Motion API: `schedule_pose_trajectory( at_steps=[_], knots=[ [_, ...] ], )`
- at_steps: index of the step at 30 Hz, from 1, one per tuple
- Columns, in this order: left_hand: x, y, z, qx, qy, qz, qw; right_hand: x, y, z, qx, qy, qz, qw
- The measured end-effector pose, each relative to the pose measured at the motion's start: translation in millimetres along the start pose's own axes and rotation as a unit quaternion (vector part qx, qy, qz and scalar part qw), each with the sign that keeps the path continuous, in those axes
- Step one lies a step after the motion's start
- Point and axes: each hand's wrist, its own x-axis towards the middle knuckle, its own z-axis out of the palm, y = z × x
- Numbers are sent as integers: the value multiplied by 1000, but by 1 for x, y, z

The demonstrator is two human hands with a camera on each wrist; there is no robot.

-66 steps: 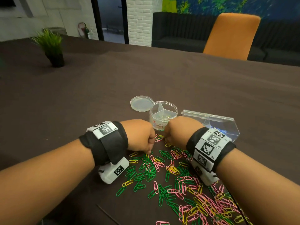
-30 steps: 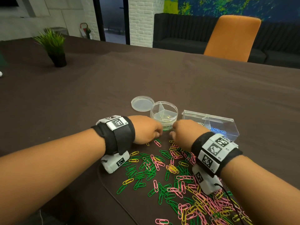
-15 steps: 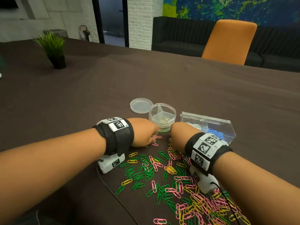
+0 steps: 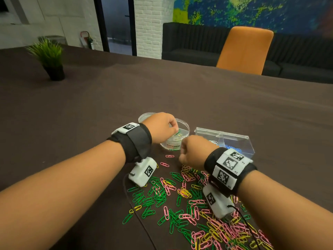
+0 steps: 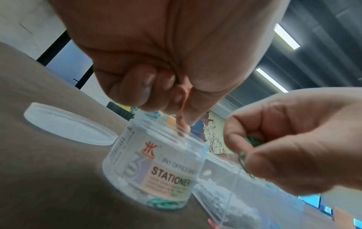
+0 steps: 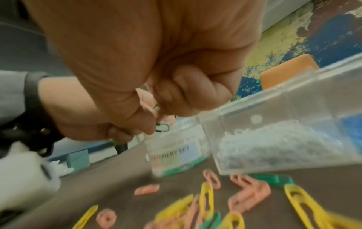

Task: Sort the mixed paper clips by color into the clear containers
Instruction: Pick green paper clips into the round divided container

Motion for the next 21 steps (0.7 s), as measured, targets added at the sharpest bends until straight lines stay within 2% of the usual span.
schedule_pose_trajectory(
  at_steps=[3,7,9,12,14,16,18,21],
  knots=[
    [6,4,-6,4,-29,4,1000,-2,5,-23,34,53,-27,998],
    [11,6,-16,-29,-7,-38,999,18,3,-48,36,92,-44,994],
    [12,1,-19,-26,-2,-54,998,32,-4,-48,8,90,-52,995],
    [7,2,-26,-39,0,-73,997,44,-7,-42,-41,43,-56,997],
    [4,0,-30,-24,-12,-57,998,44,-3,-43,-35,47,-61,996],
    [6,-2,-34,-55,-22,-63,996,37,6,-46,12,98,-75,992],
    [10,-3,-31,-68,-7,-40,997,24,18,-47,57,149,-84,984],
    [18,3,-23,-75,-31,8,997,-2,33,-40,54,139,-82,985]
  ],
)
